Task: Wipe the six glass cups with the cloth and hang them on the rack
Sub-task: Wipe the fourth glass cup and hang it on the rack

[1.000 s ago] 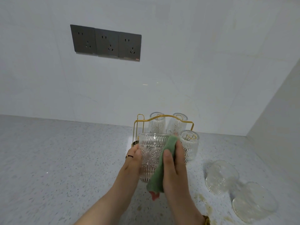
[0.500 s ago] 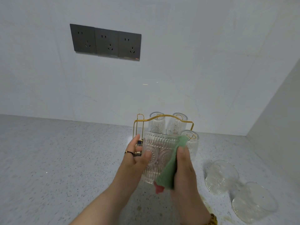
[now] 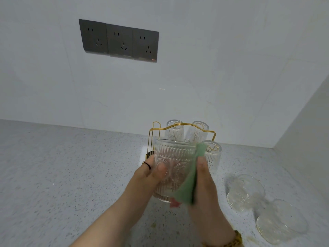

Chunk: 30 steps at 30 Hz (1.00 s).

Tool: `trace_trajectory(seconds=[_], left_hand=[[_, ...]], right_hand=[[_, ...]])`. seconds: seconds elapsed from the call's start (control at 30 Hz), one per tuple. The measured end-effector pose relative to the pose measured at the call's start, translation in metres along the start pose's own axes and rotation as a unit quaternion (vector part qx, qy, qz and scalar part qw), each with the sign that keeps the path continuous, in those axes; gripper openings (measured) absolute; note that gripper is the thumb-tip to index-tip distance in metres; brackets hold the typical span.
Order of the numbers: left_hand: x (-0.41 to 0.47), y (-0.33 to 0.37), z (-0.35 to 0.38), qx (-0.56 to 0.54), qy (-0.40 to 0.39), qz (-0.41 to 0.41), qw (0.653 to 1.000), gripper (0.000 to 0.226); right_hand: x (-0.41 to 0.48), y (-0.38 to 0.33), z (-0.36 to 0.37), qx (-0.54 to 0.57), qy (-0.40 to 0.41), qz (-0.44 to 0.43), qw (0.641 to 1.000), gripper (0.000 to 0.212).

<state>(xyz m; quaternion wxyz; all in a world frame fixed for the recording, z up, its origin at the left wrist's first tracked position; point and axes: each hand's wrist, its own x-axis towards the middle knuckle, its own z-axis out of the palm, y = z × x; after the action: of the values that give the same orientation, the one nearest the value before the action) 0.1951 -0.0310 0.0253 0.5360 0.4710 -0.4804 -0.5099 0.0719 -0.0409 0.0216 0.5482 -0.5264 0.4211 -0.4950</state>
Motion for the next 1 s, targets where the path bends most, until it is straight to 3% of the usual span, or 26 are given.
trace_trajectory(seconds=[0.1,0.17,0.23,0.3,0.33,0.37,0.5,0.57,0.67,0.77,0.83,0.9,1.0], left_hand=[[0.001,0.000,0.004,-0.040,-0.006,-0.002,0.999,0.076],[0.005,0.000,0.006,-0.036,0.026,0.020,0.999,0.060],[0.008,-0.002,0.006,-0.028,0.092,0.026,0.995,0.037],[0.011,-0.005,0.003,-0.035,0.118,0.034,0.992,0.035],[0.010,-0.006,0.004,-0.033,0.119,0.039,0.992,0.039],[0.009,-0.007,0.005,-0.027,0.114,0.043,0.992,0.043],[0.003,-0.007,0.009,-0.039,0.066,0.051,0.996,0.018],[0.002,-0.006,0.008,-0.054,0.034,0.043,0.997,0.026],[0.002,-0.001,0.002,-0.057,0.012,0.044,0.997,0.029],[0.004,-0.005,0.002,-0.065,-0.066,-0.006,0.996,0.050],[0.004,-0.007,0.010,-0.041,-0.042,-0.059,0.997,0.052],[0.007,-0.020,0.009,0.004,-0.021,-0.047,0.999,0.046],[0.008,-0.007,0.007,-0.019,0.030,-0.039,0.999,0.060]], right_hand=[[-0.007,-0.006,-0.006,0.039,-0.006,0.016,0.999,0.039],[-0.006,-0.006,-0.004,0.067,-0.015,0.016,0.997,0.026],[0.004,0.000,-0.002,0.060,-0.008,0.000,0.998,0.059],[0.008,-0.005,0.004,0.018,0.003,0.013,1.000,0.091],[0.008,-0.005,0.007,-0.011,0.029,0.007,0.999,0.095],[0.009,-0.006,0.009,-0.036,0.033,-0.008,0.999,0.095],[0.007,-0.003,0.019,-0.133,0.052,-0.091,0.986,0.082],[0.006,-0.004,0.022,-0.148,0.061,-0.113,0.981,0.068],[0.006,-0.002,0.015,-0.095,0.040,-0.070,0.992,0.081],[0.004,-0.003,0.005,0.068,0.001,0.003,0.998,0.085],[0.003,-0.005,0.002,0.134,-0.017,0.026,0.991,0.063],[0.002,-0.005,0.002,0.144,-0.006,0.023,0.989,0.054],[0.005,-0.006,0.008,0.057,0.046,0.006,0.997,0.079]])
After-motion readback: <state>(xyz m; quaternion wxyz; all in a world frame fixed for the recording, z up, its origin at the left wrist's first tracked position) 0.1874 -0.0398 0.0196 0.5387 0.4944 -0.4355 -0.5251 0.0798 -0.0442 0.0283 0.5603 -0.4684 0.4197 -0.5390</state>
